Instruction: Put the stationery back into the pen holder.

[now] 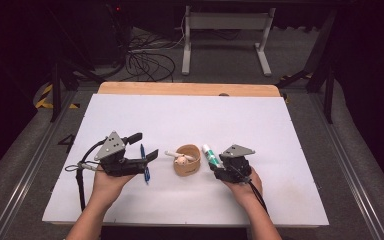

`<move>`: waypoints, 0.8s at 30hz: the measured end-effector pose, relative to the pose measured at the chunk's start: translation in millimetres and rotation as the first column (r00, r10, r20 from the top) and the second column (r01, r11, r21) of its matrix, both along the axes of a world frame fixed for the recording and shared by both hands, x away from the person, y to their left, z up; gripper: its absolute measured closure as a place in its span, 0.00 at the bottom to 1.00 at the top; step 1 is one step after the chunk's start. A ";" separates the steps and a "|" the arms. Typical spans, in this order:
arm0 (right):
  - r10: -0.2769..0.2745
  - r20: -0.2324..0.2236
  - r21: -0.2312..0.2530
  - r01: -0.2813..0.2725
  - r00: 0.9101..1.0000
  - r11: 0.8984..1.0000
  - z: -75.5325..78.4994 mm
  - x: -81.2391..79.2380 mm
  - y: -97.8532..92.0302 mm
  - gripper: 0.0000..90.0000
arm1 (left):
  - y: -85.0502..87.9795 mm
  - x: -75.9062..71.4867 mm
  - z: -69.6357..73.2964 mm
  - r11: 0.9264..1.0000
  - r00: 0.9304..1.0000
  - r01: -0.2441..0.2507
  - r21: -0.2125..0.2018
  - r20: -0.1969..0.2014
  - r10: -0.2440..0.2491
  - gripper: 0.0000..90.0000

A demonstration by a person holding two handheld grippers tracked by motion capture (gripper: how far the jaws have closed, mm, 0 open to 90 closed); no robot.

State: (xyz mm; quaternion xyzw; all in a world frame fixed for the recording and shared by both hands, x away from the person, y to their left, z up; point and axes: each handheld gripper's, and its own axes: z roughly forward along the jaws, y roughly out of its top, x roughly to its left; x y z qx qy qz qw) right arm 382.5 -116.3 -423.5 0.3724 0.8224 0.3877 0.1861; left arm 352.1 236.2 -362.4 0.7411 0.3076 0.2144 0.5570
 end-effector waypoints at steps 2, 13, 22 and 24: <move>-0.001 -0.009 -0.005 0.001 1.000 1.000 -1.3 0.9 0.8 0.56 | 0.0 -0.1 -0.1 1.000 1.000 -0.001 -0.003 -0.005 0.001 0.22; 0.001 -0.050 -0.039 -0.003 0.999 0.999 -7.2 3.4 2.8 0.64 | 0.1 -0.5 0.0 1.000 1.000 0.001 -0.006 -0.006 -0.001 0.22; -0.008 -0.064 -0.037 0.005 0.998 0.999 -10.0 5.5 1.2 0.72 | -1.2 -1.7 0.5 1.000 1.000 0.006 0.000 0.002 -0.006 0.22; -0.009 -0.063 -0.036 0.006 0.998 0.999 -10.1 5.7 0.9 0.73 | -2.2 -3.0 1.1 1.000 1.000 0.008 -0.004 -0.001 -0.008 0.22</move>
